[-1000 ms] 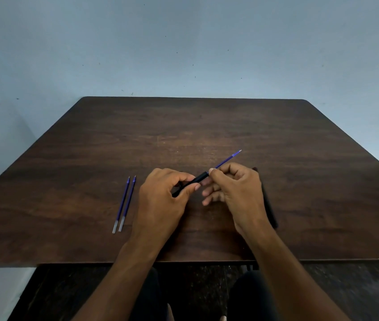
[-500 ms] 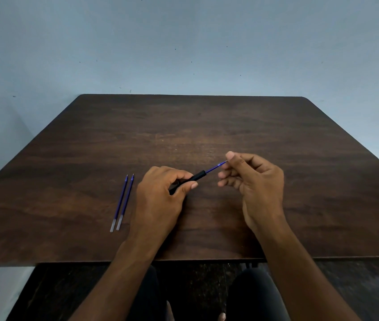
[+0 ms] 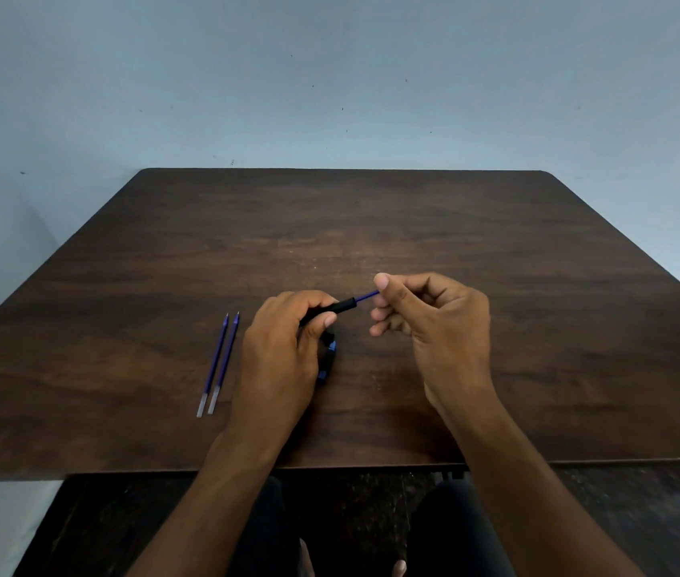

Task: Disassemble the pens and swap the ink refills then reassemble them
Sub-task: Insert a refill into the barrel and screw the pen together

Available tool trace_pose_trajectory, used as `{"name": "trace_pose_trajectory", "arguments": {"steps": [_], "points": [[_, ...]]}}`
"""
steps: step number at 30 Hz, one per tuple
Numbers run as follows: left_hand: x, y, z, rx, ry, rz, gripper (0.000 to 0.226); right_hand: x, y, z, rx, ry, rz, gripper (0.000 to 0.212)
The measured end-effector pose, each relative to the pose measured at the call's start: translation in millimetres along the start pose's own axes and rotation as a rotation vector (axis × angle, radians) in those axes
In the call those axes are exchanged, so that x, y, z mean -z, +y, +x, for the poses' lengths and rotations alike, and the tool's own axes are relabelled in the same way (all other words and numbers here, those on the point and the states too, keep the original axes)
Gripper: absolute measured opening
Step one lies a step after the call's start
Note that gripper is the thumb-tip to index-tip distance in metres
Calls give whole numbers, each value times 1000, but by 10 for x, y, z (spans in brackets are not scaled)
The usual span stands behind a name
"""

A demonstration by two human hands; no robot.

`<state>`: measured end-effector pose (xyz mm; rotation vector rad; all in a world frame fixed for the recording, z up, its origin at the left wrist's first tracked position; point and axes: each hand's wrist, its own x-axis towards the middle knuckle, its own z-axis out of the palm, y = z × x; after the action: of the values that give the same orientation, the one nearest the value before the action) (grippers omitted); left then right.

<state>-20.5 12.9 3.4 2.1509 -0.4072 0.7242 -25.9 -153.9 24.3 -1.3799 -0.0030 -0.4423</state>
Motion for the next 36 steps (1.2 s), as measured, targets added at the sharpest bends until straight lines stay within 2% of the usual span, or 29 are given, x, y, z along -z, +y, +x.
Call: {"name": "trace_pose_trajectory", "arguments": {"steps": [7, 9, 12, 14, 18, 25, 29, 33, 36], "points": [[-6, 10, 20, 35, 52, -78, 24, -28, -32, -19, -26, -70, -169, 24], [-11, 5, 24, 69, 68, -88, 26, 9, -29, -21, -54, -93, -435, 23], [-28, 0, 39, 107, 55, -82, 31, -62, -7, -81, -141, -213, -933, 35], [-45, -12, 43, 103, 54, -76, 30, -183, 16, -152, -183, -267, -1052, 42], [-42, -8, 39, 131, 30, -82, 31, -364, 40, -208, -176, -275, -1134, 47], [-32, 23, 45, 184, -25, -104, 31, -459, 33, -167, -213, -350, -1203, 29], [-26, 26, 40, 175, -27, -84, 27, -422, 20, -110, -322, -293, -1146, 35], [-25, 7, 33, 145, -15, -56, 26, -300, -11, -35, -361, -221, -959, 32], [-27, -5, 23, 139, -26, -25, 27, -191, -23, -13, -428, -163, -651, 23]]}}
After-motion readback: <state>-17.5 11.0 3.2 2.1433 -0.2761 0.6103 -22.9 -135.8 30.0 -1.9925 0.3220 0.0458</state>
